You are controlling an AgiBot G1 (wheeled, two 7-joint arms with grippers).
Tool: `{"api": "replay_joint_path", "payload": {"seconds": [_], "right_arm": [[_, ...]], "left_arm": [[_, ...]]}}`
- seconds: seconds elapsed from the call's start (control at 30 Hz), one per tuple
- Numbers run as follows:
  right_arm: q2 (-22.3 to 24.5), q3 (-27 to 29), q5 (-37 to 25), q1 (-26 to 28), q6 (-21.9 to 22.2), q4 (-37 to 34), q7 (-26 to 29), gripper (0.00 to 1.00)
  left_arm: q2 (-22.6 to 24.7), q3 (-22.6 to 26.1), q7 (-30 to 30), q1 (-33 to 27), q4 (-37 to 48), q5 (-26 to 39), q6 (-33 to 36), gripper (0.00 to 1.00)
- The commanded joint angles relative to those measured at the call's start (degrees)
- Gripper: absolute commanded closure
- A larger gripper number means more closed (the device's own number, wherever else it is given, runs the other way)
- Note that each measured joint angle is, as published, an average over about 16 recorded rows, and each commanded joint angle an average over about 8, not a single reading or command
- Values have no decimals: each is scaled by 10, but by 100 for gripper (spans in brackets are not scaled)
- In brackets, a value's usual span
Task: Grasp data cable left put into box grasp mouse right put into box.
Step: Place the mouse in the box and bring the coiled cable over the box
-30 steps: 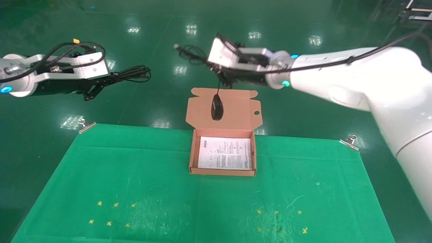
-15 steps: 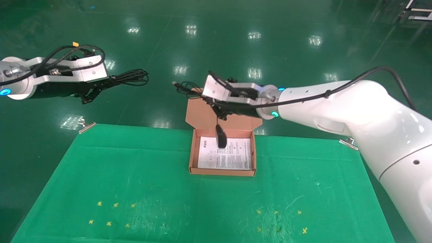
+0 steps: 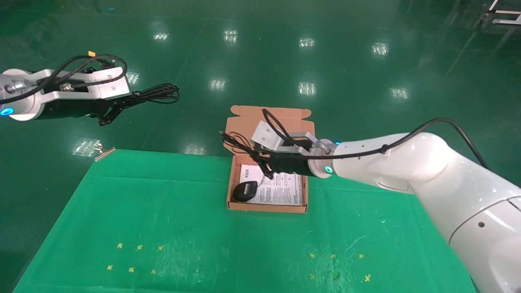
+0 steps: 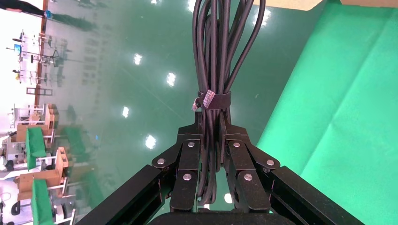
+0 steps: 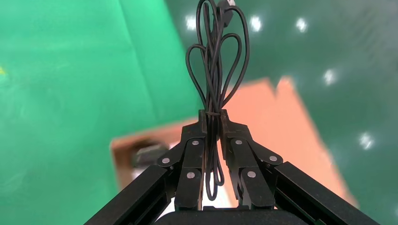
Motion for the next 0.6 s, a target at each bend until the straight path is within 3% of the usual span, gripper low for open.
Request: {"api": "replay_joint_path", "payload": {"seconds": [0.03, 0.27, 0.3, 0.6], "right_arm": [[1, -8, 0, -7, 3, -13, 27, 94], [-2, -34, -10, -6, -5, -29, 58, 7], [-2, -35, -10, -5, -5, -29, 59, 0], [7, -35, -6, -6, -4, -15, 62, 0]], "left_arm": [[0, 0, -1, 0, -1, 0, 0, 100], [0, 0, -1, 0, -1, 1, 0, 100], [0, 0, -1, 0, -1, 1, 1, 100], [3, 2, -1, 6, -2, -1, 1, 100]]}}
